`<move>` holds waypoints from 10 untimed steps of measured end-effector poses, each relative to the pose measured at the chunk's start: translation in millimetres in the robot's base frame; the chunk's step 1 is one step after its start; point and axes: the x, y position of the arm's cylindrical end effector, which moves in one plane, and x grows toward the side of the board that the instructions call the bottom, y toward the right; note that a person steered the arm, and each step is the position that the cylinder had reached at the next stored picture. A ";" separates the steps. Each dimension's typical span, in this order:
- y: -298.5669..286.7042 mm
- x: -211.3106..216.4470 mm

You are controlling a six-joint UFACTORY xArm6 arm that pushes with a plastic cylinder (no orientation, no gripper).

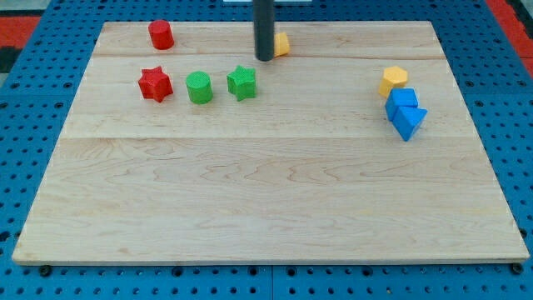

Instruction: Place the arm at the right side of the blue triangle

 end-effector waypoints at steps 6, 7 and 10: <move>103.3 173.8; 190.9 226.8; 261.5 152.3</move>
